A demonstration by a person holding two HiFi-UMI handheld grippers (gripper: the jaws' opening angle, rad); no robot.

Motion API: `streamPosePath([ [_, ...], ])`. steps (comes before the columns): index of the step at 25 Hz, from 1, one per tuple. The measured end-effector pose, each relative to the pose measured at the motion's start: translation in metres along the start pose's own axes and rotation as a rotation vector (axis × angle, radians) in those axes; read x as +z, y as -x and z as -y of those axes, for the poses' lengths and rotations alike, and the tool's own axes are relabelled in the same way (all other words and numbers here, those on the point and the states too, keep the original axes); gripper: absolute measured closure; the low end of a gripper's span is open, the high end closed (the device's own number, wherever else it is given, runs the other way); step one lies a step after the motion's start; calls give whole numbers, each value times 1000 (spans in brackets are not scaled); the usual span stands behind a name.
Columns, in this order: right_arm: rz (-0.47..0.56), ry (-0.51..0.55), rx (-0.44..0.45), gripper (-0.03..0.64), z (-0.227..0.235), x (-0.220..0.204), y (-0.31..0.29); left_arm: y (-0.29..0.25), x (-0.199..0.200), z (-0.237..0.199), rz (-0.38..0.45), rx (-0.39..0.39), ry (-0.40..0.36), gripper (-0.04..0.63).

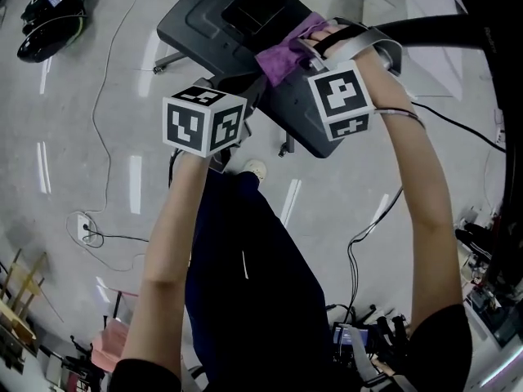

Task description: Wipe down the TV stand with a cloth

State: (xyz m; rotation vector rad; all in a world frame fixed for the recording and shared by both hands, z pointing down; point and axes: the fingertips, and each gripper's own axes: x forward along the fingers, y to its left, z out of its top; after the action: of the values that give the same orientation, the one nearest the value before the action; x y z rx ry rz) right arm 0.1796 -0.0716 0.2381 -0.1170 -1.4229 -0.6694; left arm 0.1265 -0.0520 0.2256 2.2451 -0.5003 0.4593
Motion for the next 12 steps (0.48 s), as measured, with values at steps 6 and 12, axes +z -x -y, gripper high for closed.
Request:
streamPosePath([
  [6,22,-31,-83,511,25,-1,-27,-2,6,-20,11,15,15,588],
  [12,23,-33,-69,512,22,2,-43,-6,2,-25,-18,7,15,588],
])
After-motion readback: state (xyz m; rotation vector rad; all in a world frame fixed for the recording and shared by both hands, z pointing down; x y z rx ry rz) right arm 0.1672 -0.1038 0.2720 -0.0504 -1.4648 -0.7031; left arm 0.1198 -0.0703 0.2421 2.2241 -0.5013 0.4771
